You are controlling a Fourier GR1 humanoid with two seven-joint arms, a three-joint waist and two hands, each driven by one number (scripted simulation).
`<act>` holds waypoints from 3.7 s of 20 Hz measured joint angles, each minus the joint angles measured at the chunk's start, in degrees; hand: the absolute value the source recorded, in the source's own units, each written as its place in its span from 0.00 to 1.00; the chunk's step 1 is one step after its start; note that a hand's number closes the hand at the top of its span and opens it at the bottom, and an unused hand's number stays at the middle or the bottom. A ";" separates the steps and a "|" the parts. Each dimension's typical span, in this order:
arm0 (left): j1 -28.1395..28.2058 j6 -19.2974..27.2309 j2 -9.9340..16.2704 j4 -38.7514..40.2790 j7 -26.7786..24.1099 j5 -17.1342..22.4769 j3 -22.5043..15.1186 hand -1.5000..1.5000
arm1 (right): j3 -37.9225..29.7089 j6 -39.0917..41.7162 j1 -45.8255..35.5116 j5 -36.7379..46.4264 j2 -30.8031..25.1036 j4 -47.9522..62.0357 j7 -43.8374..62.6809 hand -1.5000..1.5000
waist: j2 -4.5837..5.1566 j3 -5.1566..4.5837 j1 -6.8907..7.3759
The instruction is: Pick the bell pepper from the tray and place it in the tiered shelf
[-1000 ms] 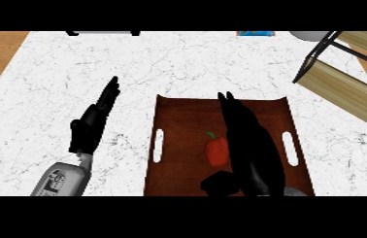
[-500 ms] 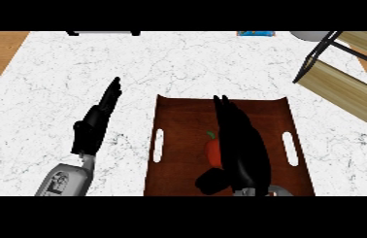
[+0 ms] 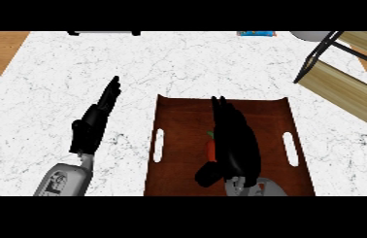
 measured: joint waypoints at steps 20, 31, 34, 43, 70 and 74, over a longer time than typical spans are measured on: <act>0.79 -3.02 -2.61 0.42 -0.69 -2.86 3.08 0.50 | 0.00 -2.19 5.33 2.91 0.56 5.70 -3.33 0.00 | 0.02 0.02 -0.07; 1.35 -4.57 -3.65 -1.61 1.04 -4.24 4.93 0.50 | -1.48 -1.42 4.93 3.72 0.59 11.38 -6.92 1.00 | -0.07 -0.02 0.00; 2.07 -4.78 -4.12 -1.94 0.36 -4.76 5.20 0.50 | -0.58 -0.72 6.11 6.01 0.32 10.37 -7.57 1.00 | -0.10 -0.04 -0.08; 1.11 -4.43 -6.34 -0.58 -0.02 -6.95 5.11 0.50 | -3.68 -3.63 3.05 7.36 0.72 11.56 -6.54 1.00 | 0.08 0.02 0.17; 0.48 -5.88 -5.23 1.49 -1.09 -6.09 7.53 0.50 | -28.92 -16.10 -30.17 31.67 0.01 10.04 4.44 1.00 | -0.32 -0.07 -0.46; 0.43 -5.55 -5.83 0.86 -0.38 -6.67 6.88 0.50 | -31.91 -13.05 -33.41 36.89 -0.78 8.83 3.88 1.00 | -0.29 -0.05 -0.36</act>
